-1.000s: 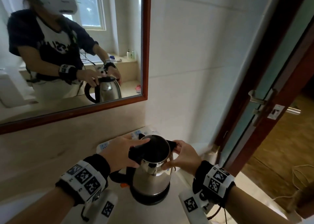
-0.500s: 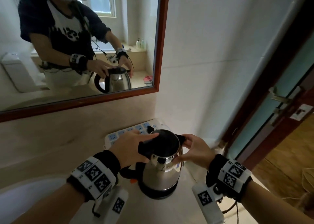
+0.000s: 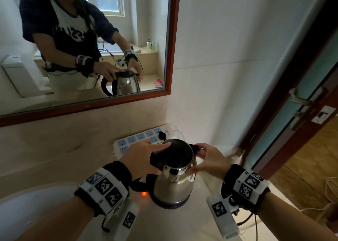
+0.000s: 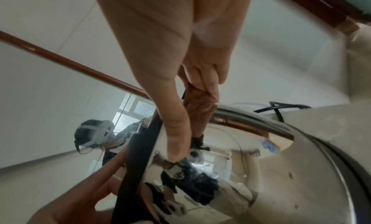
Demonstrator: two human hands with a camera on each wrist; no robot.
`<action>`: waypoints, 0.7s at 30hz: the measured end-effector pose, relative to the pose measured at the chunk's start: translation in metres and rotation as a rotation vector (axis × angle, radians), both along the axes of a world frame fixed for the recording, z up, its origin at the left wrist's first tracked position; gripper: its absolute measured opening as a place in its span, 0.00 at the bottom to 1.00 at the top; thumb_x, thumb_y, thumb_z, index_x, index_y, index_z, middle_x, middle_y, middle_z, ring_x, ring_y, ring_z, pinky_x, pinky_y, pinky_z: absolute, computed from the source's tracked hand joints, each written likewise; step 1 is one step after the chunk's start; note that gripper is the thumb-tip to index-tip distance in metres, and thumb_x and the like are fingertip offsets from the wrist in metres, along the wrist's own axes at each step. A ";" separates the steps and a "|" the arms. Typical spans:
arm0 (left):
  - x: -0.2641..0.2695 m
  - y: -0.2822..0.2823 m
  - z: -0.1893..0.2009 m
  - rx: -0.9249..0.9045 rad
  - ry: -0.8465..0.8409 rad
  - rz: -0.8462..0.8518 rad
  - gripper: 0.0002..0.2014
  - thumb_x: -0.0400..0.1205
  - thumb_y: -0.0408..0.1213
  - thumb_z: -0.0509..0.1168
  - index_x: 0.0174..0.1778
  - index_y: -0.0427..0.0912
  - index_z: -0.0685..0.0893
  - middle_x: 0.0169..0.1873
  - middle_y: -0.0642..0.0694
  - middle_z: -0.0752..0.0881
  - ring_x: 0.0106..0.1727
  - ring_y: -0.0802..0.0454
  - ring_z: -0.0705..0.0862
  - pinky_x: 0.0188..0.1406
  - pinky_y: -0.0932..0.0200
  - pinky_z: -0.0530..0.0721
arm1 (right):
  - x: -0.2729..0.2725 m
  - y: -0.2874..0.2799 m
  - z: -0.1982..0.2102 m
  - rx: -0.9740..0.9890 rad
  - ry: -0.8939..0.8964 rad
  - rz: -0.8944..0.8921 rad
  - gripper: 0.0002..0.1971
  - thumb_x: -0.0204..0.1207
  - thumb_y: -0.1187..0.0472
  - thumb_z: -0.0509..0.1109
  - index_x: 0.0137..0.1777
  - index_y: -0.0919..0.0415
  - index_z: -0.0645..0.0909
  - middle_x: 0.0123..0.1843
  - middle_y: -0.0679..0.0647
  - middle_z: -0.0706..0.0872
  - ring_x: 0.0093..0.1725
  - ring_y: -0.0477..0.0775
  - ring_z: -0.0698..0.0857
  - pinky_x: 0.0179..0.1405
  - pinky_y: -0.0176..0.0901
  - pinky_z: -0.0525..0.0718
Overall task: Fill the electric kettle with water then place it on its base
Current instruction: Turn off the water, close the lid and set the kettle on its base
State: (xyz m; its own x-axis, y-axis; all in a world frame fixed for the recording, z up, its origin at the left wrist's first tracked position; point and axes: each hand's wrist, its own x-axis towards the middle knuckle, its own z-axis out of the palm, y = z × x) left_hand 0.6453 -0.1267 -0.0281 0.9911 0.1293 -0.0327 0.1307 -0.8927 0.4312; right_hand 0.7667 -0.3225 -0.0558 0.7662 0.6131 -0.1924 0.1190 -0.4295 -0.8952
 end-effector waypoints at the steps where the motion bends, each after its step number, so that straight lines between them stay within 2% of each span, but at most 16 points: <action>1: -0.001 0.000 -0.002 0.000 -0.002 0.004 0.39 0.67 0.47 0.75 0.72 0.66 0.64 0.42 0.48 0.72 0.48 0.51 0.73 0.54 0.58 0.74 | 0.001 0.000 -0.001 -0.001 0.001 0.007 0.36 0.44 0.71 0.87 0.53 0.53 0.78 0.54 0.50 0.88 0.59 0.48 0.85 0.65 0.45 0.82; 5: -0.003 -0.002 -0.002 -0.003 -0.011 0.015 0.38 0.67 0.47 0.74 0.72 0.64 0.65 0.45 0.46 0.75 0.51 0.48 0.76 0.59 0.55 0.77 | 0.004 0.000 0.001 0.000 0.014 0.045 0.36 0.47 0.74 0.86 0.57 0.58 0.77 0.53 0.48 0.88 0.58 0.46 0.85 0.58 0.38 0.82; 7: -0.004 -0.003 -0.001 0.004 -0.013 0.015 0.38 0.68 0.48 0.74 0.73 0.63 0.64 0.45 0.46 0.75 0.51 0.49 0.77 0.59 0.55 0.77 | 0.005 0.000 0.002 -0.012 0.010 0.055 0.38 0.47 0.73 0.86 0.60 0.60 0.77 0.55 0.50 0.87 0.59 0.46 0.85 0.57 0.35 0.81; 10: -0.006 -0.006 0.000 0.008 0.002 0.019 0.39 0.68 0.49 0.74 0.73 0.64 0.62 0.49 0.43 0.77 0.52 0.48 0.77 0.61 0.53 0.77 | 0.008 0.000 0.001 -0.021 0.019 0.074 0.38 0.48 0.72 0.86 0.60 0.59 0.77 0.59 0.52 0.86 0.63 0.49 0.83 0.67 0.42 0.79; 13: -0.009 -0.011 0.000 0.005 0.019 0.035 0.39 0.69 0.51 0.72 0.74 0.64 0.60 0.52 0.43 0.76 0.55 0.47 0.76 0.63 0.52 0.76 | 0.012 0.000 0.007 -0.067 0.021 0.147 0.37 0.52 0.75 0.84 0.60 0.58 0.74 0.61 0.53 0.84 0.68 0.50 0.79 0.71 0.40 0.74; 15: -0.011 -0.015 0.002 0.007 0.026 0.040 0.38 0.71 0.53 0.70 0.75 0.63 0.59 0.53 0.43 0.76 0.56 0.47 0.76 0.64 0.52 0.75 | 0.015 0.001 0.012 -0.140 -0.012 0.204 0.42 0.54 0.73 0.84 0.69 0.61 0.71 0.69 0.55 0.80 0.74 0.51 0.75 0.75 0.41 0.69; 16: -0.012 -0.017 0.003 0.008 0.028 0.042 0.37 0.72 0.54 0.69 0.75 0.62 0.59 0.53 0.43 0.76 0.56 0.47 0.76 0.64 0.53 0.74 | 0.016 0.002 0.015 -0.180 -0.031 0.210 0.48 0.54 0.71 0.84 0.75 0.62 0.65 0.74 0.55 0.76 0.77 0.51 0.71 0.78 0.42 0.66; 19: -0.015 -0.023 0.005 0.007 0.033 0.055 0.36 0.74 0.55 0.66 0.76 0.61 0.58 0.48 0.45 0.73 0.50 0.49 0.74 0.58 0.57 0.75 | 0.011 0.001 0.020 -0.233 -0.051 0.168 0.58 0.55 0.66 0.85 0.81 0.63 0.51 0.81 0.58 0.66 0.80 0.54 0.65 0.81 0.50 0.64; 21: -0.016 -0.027 0.006 0.017 0.042 0.064 0.34 0.75 0.55 0.64 0.76 0.60 0.57 0.46 0.46 0.71 0.47 0.50 0.73 0.53 0.59 0.73 | 0.003 -0.001 0.021 -0.210 -0.047 0.132 0.56 0.57 0.63 0.84 0.81 0.63 0.53 0.80 0.61 0.66 0.79 0.57 0.68 0.79 0.54 0.67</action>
State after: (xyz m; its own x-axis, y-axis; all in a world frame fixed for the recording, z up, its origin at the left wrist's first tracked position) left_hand 0.6294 -0.1541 -0.0218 0.9785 0.1934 -0.0718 0.2057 -0.8891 0.4089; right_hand 0.7699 -0.3234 -0.0347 0.6932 0.6588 -0.2925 0.2256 -0.5838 -0.7799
